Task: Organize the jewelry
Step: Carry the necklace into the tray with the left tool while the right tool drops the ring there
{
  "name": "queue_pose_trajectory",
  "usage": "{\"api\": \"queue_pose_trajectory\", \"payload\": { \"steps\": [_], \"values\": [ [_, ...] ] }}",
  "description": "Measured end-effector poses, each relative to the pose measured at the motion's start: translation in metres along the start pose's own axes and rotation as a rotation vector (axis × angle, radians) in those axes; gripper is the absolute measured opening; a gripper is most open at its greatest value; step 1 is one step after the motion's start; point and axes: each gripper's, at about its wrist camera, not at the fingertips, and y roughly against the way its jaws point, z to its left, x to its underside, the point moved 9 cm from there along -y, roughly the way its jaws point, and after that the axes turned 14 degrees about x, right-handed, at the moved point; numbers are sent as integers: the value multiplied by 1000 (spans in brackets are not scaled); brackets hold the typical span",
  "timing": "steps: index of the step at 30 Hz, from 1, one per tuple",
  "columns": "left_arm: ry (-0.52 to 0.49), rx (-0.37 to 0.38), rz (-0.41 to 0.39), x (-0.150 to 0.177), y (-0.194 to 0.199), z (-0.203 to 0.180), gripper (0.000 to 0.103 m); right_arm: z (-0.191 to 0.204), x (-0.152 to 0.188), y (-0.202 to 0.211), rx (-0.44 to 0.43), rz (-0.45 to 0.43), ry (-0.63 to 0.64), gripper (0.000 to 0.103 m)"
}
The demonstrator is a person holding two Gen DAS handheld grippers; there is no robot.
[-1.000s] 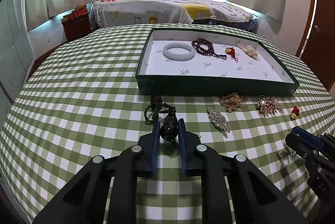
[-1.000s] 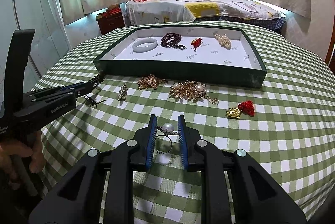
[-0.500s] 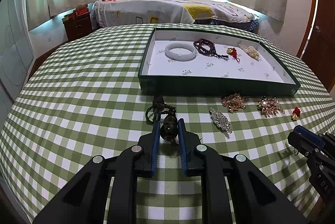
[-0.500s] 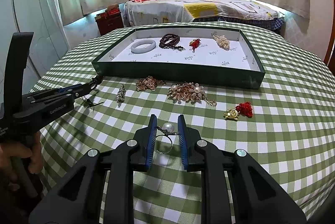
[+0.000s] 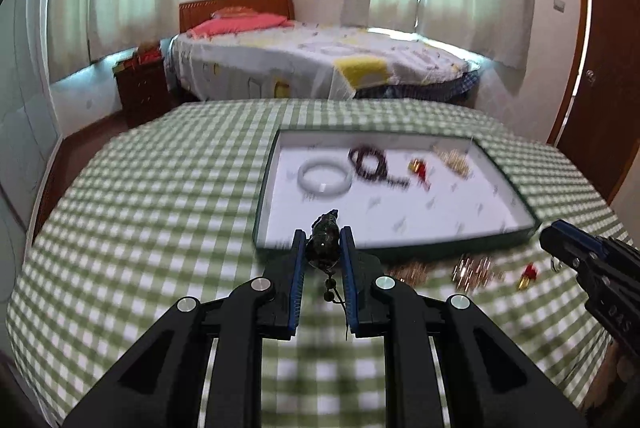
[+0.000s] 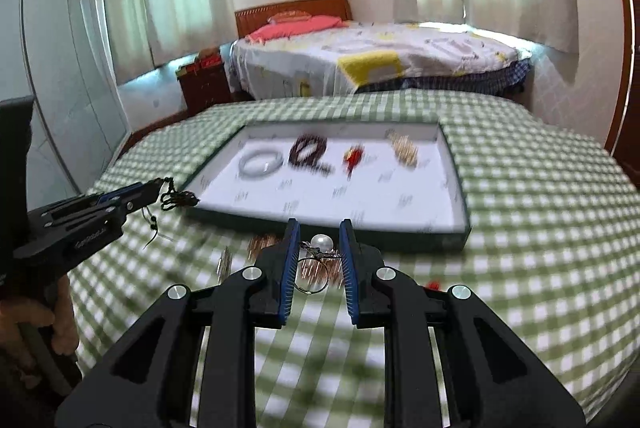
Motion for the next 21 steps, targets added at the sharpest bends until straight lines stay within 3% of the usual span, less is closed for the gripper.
{"api": "queue_pose_trajectory", "payload": {
  "steps": [10,21],
  "values": [
    [-65,61,-52,-71,-57,-31,18,-15,-75,-55,29,-71,-5,20],
    [-58,48,164,-39,-167,-23,18,-13,-41,-171,37,165,43,20]
  ]
}}
